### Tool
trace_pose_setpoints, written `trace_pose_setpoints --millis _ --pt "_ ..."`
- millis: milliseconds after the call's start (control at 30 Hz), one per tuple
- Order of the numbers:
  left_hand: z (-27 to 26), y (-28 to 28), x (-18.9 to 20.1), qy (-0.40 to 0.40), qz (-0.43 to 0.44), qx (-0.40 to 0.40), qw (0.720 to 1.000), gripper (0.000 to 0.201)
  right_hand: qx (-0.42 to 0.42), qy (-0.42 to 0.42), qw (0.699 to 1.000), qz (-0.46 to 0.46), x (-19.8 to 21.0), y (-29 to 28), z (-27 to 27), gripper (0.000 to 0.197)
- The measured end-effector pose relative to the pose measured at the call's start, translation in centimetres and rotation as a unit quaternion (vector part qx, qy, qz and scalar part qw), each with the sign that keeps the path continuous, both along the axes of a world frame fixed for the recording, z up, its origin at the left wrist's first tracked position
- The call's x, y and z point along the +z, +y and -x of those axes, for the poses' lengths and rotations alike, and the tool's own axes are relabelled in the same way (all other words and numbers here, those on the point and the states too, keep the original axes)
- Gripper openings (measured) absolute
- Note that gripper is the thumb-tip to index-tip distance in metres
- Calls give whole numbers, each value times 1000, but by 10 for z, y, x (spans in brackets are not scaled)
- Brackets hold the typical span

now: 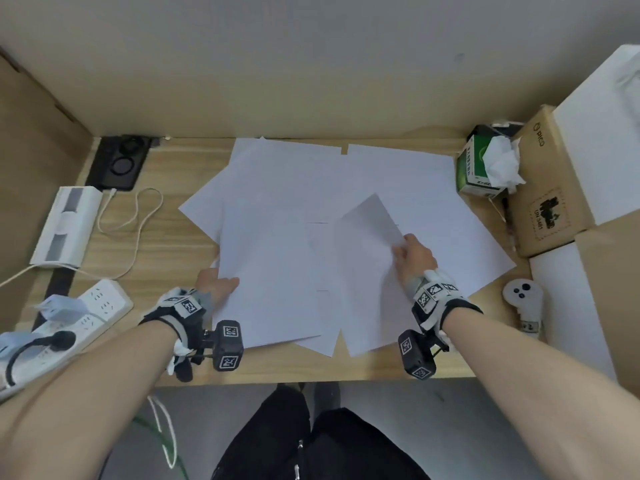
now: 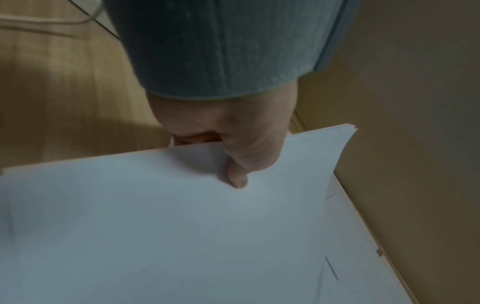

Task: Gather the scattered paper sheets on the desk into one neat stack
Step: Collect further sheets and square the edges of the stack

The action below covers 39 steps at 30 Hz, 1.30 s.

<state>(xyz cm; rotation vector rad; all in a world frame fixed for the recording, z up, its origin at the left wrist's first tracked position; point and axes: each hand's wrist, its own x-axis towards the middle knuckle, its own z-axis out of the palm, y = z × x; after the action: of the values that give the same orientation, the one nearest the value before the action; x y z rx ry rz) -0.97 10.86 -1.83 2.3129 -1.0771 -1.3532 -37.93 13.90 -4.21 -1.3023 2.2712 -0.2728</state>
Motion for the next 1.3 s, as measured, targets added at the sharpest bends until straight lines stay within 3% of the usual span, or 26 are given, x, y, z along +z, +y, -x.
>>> trace_pose_setpoints --millis 100,200,333,533,667,900,1100,1233,1300 --pt "-2 -15 -9 -15 2 -37 999 23 -101 -10 992 76 14 -9 14 14" --pt "-4 -29 -18 -13 0 -67 998 7 -202 -87 967 132 20 -22 15 19" --pt "2 -43 -23 -18 -39 -106 993 8 -208 -200 951 115 15 -36 -12 21" --pt "-3 -48 -34 85 -58 -8 995 51 -178 -266 943 91 -1 -39 -102 10" --pt "-7 -54 -47 216 -69 89 970 76 -218 -248 940 81 -19 -49 -144 9" --pt "-4 -47 -24 227 -63 23 972 38 -225 -228 946 54 -31 -58 -162 14" --pt "-10 -57 -22 157 -27 -47 986 34 -187 -237 953 14 -38 -66 -152 15" --pt "-27 -74 -19 135 10 -14 991 31 -243 -261 933 47 -40 -87 -137 24" --pt "-37 -83 -15 128 27 20 991 29 -214 -223 950 42 -36 -100 -124 29"
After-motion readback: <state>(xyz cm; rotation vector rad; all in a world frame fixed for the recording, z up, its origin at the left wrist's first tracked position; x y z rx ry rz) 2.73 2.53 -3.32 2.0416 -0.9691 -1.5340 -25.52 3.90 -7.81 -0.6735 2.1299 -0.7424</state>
